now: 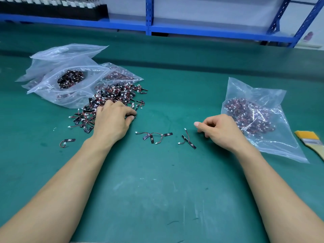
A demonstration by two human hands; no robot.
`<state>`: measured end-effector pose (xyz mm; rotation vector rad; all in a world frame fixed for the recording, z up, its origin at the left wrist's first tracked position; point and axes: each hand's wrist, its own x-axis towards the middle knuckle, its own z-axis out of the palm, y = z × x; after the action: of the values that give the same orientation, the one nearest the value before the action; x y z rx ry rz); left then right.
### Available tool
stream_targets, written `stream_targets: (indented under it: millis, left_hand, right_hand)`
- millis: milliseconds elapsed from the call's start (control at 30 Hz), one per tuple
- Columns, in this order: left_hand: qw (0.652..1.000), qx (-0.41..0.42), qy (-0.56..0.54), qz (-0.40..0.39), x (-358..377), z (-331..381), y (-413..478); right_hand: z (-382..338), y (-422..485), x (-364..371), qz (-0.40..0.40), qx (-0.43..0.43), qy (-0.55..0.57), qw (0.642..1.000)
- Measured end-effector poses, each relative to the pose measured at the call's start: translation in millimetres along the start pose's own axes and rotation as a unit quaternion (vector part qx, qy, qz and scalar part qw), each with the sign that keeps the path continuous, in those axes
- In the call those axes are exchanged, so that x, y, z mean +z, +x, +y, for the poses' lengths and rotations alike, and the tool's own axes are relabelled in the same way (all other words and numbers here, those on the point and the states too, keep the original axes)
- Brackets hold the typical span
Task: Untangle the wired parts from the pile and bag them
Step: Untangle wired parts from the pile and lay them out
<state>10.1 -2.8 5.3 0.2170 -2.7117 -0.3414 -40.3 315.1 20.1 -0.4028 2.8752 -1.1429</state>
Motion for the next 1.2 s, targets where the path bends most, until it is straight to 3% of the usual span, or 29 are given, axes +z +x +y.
stream_targets:
  millis: [133,267,600,1000,1100,1200]
  left_hand:
    - [0.999,0.034,0.026,0.023,5,5,2]
    - [0.996,0.071,0.056,-0.008,14,8,7]
    - [0.995,0.098,-0.004,-0.002,7,4,23]
    - [0.973,0.142,-0.136,0.121,-18,6,15]
    - [0.956,0.184,-0.219,0.062,-33,11,4]
    - [0.931,0.176,-0.313,-0.068,-49,20,-10]
  right_hand:
    - [0,0,1,0.0,-0.009,-0.004,1.0]
    - [0,0,2,-0.001,-0.015,-0.011,1.0]
    - [3,2,3,-0.005,-0.013,-0.011,1.0]
    - [4,3,3,-0.005,-0.02,-0.01,1.0]
    - [4,3,2,-0.006,-0.022,-0.008,1.0]
    - [4,3,3,-0.008,-0.021,-0.006,1.0]
